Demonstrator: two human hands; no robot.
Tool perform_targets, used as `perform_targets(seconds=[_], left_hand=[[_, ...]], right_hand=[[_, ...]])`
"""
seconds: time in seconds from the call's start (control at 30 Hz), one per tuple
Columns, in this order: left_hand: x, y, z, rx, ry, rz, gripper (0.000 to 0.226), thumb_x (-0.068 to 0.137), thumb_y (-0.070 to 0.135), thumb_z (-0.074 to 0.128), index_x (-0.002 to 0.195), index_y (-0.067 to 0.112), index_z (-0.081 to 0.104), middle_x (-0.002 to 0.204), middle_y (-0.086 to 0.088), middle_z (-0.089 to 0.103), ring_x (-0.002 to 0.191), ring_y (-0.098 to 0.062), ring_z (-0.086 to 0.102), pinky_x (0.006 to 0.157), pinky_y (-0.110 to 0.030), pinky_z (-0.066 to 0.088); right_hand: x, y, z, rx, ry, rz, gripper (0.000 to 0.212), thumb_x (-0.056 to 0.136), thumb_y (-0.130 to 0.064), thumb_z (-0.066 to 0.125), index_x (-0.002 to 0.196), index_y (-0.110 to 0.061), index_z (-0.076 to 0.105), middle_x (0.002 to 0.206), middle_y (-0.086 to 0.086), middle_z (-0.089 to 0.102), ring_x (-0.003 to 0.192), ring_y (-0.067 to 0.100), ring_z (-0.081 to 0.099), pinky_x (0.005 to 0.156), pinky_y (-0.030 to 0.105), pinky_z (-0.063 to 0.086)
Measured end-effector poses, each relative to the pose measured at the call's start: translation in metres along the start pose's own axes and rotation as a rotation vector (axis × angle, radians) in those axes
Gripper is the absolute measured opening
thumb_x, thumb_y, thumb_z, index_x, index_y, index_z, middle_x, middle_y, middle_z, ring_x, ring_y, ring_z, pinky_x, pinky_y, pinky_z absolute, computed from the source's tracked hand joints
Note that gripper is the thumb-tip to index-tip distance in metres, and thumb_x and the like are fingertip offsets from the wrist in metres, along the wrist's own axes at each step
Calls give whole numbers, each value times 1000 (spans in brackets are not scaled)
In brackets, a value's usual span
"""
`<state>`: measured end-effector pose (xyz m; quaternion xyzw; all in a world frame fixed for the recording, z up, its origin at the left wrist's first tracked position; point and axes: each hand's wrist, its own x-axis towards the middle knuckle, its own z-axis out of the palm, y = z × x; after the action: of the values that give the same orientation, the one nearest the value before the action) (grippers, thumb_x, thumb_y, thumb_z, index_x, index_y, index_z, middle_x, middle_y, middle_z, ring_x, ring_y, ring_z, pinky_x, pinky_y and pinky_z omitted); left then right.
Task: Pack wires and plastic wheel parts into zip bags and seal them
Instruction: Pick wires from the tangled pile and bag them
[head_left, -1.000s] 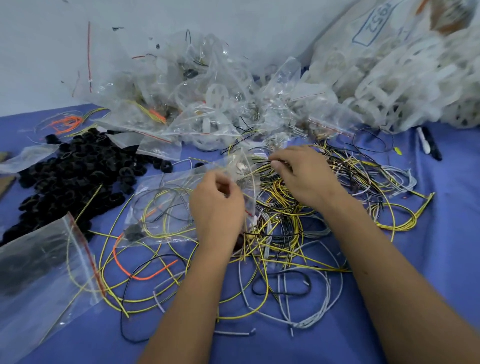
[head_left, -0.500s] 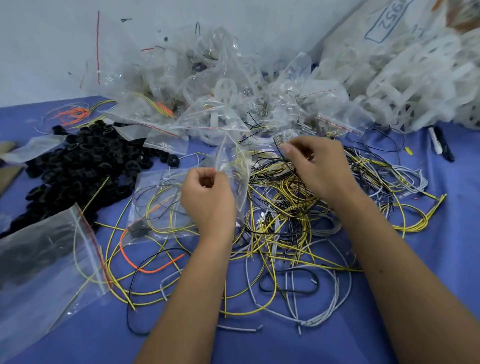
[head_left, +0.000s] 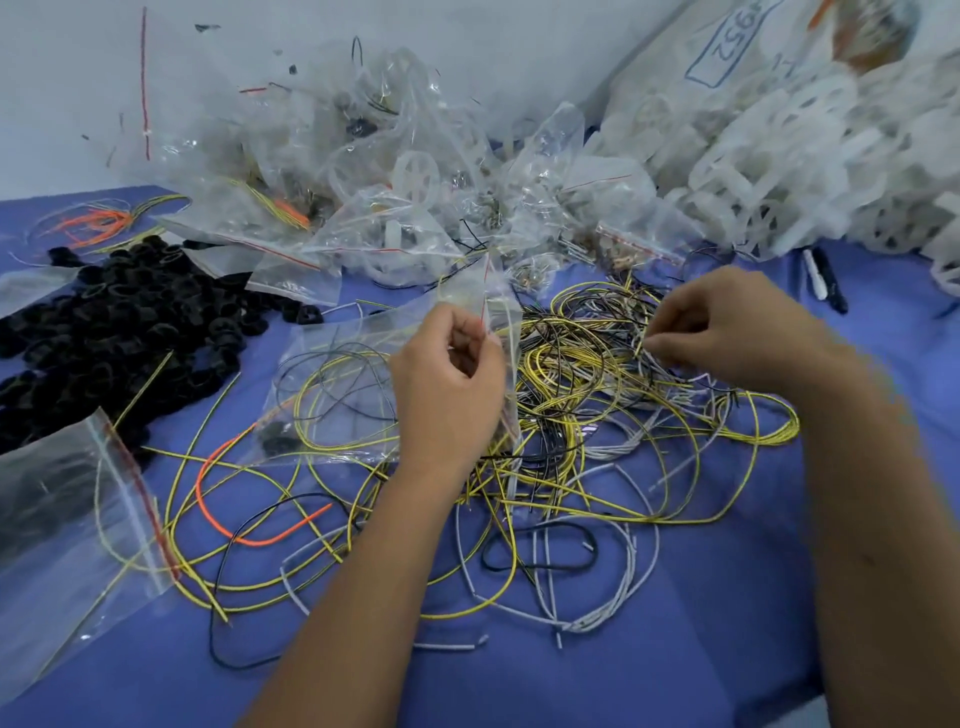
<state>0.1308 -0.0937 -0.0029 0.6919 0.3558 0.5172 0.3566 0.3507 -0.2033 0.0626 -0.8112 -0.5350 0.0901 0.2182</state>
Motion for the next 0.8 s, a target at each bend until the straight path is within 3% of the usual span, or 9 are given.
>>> perform_targets(seconds=[0.17, 0.3, 0.4, 0.5, 0.57, 0.67, 0.8], left_hand=[[-3, 3, 3, -49, -80, 26, 15, 88, 14, 67, 78, 21, 59, 66, 10, 58, 57, -7, 54, 54, -23, 45], [-6, 9, 7, -35, -106, 61, 13, 87, 16, 66, 77, 23, 61, 66, 12, 59, 58, -6, 54, 54, -26, 48], [-7, 7, 9, 1, -73, 39, 17, 89, 11, 68, 76, 20, 61, 66, 7, 60, 57, -13, 57, 56, -33, 50], [-6, 4, 8, 2, -59, -19, 22, 91, 11, 69, 75, 21, 58, 65, 9, 59, 58, -14, 58, 57, -32, 49], [-4, 3, 7, -7, -36, -51, 20, 91, 11, 69, 76, 19, 59, 66, 6, 60, 59, -16, 60, 58, -28, 49], [-2, 3, 6, -20, 11, -101, 18, 90, 11, 70, 75, 17, 60, 67, 7, 61, 58, -7, 56, 57, -17, 44], [0, -1, 4, -48, 32, -190, 14, 89, 14, 70, 76, 14, 62, 69, 3, 64, 63, -11, 58, 62, -30, 49]], right_hand=[[-11, 15, -13, -107, -29, 150, 12, 83, -8, 76, 85, -19, 81, 69, -2, 74, 69, 9, 68, 65, 25, 49], [-18, 12, -13, -64, 25, 41, 15, 80, -12, 79, 77, -26, 78, 66, -11, 70, 65, 2, 64, 62, 21, 46], [-24, -7, -10, 77, -233, -90, 14, 81, -17, 82, 77, -30, 79, 67, -14, 73, 63, 0, 68, 66, 25, 55], [-24, -24, 2, -13, -415, -148, 13, 79, -20, 83, 80, -33, 80, 67, -19, 72, 58, -3, 65, 56, 13, 47], [-23, -34, 13, -96, -454, -150, 13, 75, -22, 86, 81, -31, 80, 68, -18, 72, 62, -3, 65, 59, 14, 47], [-23, -45, 26, -230, -469, -189, 13, 74, -29, 87, 82, -23, 80, 76, -8, 75, 73, 12, 69, 69, 28, 56], [-22, -49, 28, -274, -507, -177, 11, 79, -29, 84, 80, -20, 79, 80, -1, 75, 75, 18, 68, 69, 30, 55]])
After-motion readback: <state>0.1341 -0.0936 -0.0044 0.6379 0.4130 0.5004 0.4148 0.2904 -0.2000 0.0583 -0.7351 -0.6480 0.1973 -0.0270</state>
